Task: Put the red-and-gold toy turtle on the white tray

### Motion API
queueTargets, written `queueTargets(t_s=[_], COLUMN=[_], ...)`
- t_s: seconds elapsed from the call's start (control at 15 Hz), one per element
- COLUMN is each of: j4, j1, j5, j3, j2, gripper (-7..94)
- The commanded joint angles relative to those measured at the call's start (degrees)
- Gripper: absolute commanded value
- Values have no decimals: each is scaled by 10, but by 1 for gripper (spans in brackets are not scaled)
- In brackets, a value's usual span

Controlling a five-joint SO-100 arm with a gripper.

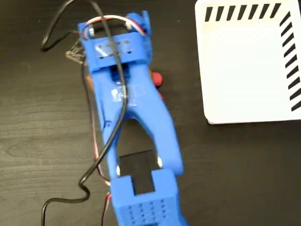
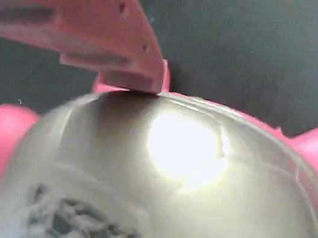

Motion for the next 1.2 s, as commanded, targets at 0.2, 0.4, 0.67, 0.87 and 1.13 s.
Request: queueTargets(t_s=[0.2, 0.4, 0.67, 0.87, 1.13], j4=[-12, -21, -33, -33, -11], j1=[-8, -13, -6, 0, -4], j5=[11, 11, 13, 15, 10], j3=[-26, -26, -26, -26, -28], j2=[-11, -22, -26, -25, 5], gripper=[53, 53, 14, 0, 0])
